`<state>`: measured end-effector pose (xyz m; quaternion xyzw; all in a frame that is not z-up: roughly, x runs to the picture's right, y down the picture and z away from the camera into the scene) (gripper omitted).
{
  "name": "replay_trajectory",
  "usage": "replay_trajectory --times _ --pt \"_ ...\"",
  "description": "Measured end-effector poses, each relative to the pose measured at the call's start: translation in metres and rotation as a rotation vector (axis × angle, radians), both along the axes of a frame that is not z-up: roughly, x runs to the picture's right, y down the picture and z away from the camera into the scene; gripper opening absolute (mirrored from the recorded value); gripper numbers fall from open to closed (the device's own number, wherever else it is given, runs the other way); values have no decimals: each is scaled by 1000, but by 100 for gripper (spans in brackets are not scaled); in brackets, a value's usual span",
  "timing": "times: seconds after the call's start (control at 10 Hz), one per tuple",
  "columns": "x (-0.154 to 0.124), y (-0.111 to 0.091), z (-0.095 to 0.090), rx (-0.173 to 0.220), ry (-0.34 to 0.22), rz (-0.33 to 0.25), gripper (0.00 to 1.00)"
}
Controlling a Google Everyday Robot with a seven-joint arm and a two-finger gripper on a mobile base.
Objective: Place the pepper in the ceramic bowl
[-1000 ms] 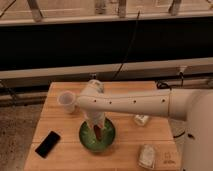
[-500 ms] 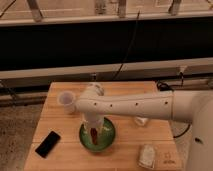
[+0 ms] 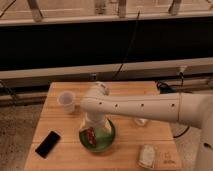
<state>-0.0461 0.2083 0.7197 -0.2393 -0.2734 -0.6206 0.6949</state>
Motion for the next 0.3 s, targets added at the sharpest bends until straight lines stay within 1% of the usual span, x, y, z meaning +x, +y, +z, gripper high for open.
replay_trajectory --times 0.1,0.3 --pt "1 -2 -1 0 1 1 80" --pt "0 -12 -9 0 9 -12 80"
